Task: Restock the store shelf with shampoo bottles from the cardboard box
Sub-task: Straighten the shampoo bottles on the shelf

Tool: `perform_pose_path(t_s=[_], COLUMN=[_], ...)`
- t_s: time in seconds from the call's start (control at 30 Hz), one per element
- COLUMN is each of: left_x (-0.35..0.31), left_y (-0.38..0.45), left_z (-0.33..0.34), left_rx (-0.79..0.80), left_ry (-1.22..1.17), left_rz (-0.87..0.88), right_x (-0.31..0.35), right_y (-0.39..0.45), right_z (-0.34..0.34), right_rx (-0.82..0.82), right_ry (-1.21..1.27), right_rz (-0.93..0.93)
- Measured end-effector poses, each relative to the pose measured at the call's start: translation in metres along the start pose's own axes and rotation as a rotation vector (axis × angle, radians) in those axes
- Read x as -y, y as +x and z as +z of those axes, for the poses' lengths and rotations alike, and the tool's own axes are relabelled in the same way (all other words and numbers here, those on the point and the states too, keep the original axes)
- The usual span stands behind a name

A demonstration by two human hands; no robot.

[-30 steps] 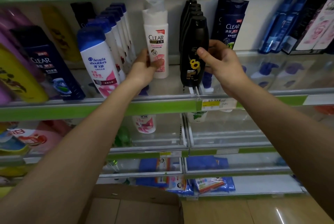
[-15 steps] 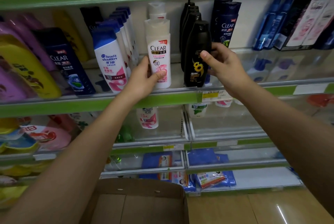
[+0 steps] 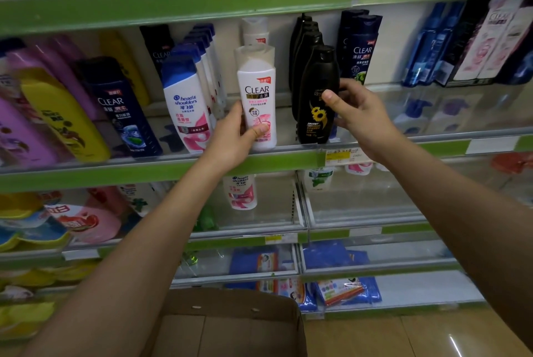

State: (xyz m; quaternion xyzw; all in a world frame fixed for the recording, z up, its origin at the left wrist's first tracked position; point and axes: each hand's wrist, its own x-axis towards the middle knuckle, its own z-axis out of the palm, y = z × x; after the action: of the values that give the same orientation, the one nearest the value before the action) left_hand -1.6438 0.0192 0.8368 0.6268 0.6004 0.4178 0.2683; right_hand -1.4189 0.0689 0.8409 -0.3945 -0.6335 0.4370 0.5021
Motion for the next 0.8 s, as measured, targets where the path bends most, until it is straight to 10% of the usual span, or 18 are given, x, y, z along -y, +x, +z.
perform_pose_path(t_s=[0.3, 0.53, 0.8], left_x=[-0.001, -0.006, -0.037], left_y=[-0.01, -0.067, -0.103], left_z=[0.001, 0.025, 0.089], left_rx=[-0.011, -0.337, -0.024], left_ry=[-0.037, 0.025, 0.001], left_rz=[-0.007, 0.0, 0.178], right_x=[0.001, -0.005, 0.014], right_y=[-0.005, -0.021, -0.046], right_z=[0.003, -0.005, -0.029], right_rx=[0.02, -0.02, -0.239], right_ry=[0.012, 0.011, 0.118], right_rz=[0.015, 0.086, 0.151])
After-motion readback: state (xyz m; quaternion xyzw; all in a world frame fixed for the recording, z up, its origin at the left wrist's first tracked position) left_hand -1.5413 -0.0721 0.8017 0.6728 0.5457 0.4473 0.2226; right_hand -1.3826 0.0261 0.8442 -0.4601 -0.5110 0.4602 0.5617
